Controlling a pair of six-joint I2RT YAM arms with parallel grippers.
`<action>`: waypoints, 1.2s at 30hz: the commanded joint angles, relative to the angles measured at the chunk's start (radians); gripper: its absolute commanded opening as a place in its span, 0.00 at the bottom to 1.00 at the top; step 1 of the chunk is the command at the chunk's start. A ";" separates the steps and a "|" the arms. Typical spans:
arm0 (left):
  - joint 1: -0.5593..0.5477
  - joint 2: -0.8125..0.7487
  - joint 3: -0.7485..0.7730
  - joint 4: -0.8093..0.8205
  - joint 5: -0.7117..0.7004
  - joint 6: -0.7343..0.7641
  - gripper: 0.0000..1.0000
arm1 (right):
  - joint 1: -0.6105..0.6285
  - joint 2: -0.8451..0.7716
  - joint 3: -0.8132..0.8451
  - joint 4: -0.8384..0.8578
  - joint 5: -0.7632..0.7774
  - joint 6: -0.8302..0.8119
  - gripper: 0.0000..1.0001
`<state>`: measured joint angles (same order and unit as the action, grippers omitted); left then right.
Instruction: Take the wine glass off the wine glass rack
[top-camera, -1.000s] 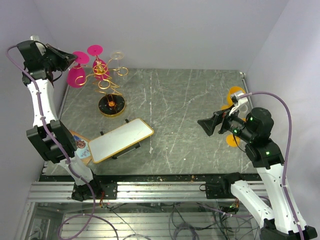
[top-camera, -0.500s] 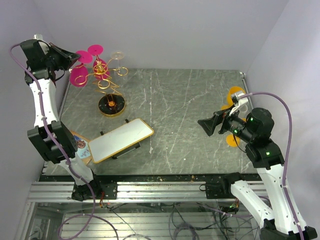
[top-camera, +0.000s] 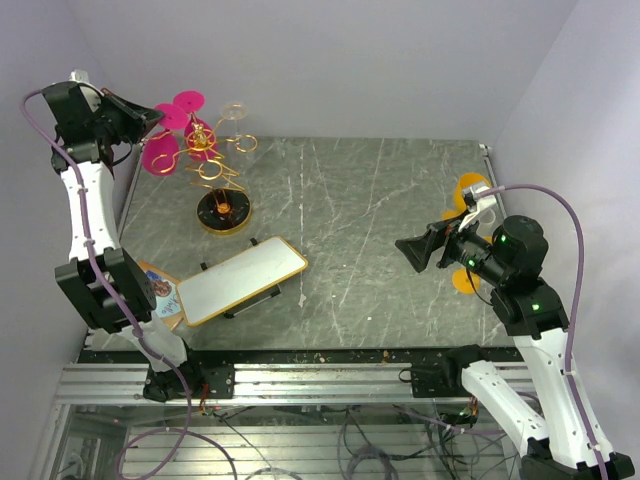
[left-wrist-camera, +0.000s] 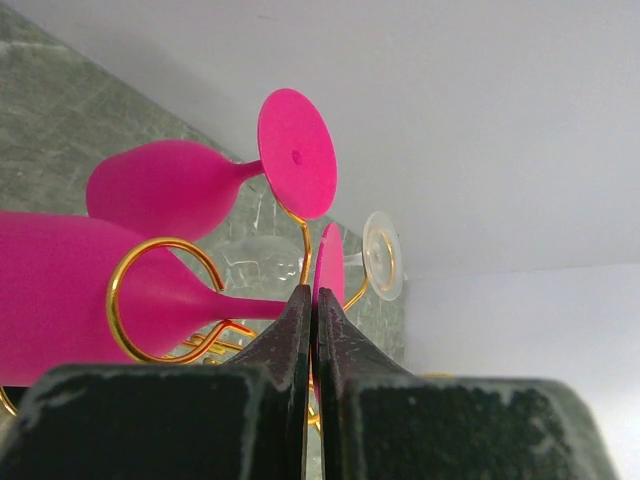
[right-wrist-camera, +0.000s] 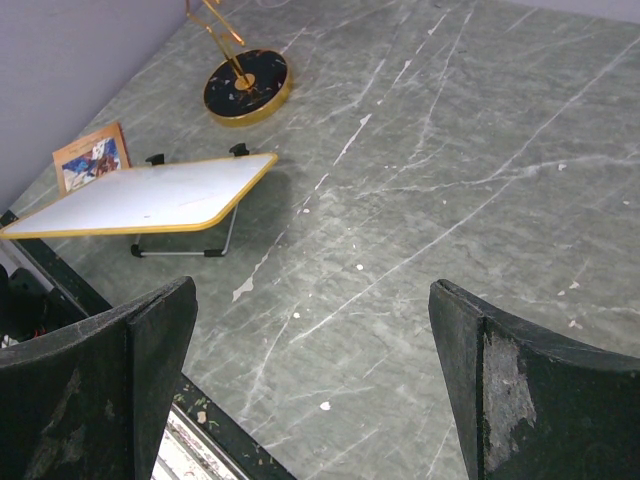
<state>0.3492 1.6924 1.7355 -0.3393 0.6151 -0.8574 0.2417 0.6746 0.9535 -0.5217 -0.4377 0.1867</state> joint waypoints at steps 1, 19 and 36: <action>-0.026 -0.003 0.022 0.006 0.041 -0.005 0.07 | 0.004 -0.009 -0.012 0.020 0.001 0.005 1.00; -0.029 0.153 0.216 -0.051 -0.034 -0.046 0.07 | 0.005 0.001 -0.007 0.017 0.011 0.002 1.00; 0.025 -0.041 0.262 -0.167 -0.445 0.111 0.07 | 0.004 0.010 -0.006 0.022 0.006 0.003 0.99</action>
<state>0.3695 1.8084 1.9991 -0.5259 0.3321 -0.8192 0.2417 0.6830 0.9520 -0.5213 -0.4328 0.1867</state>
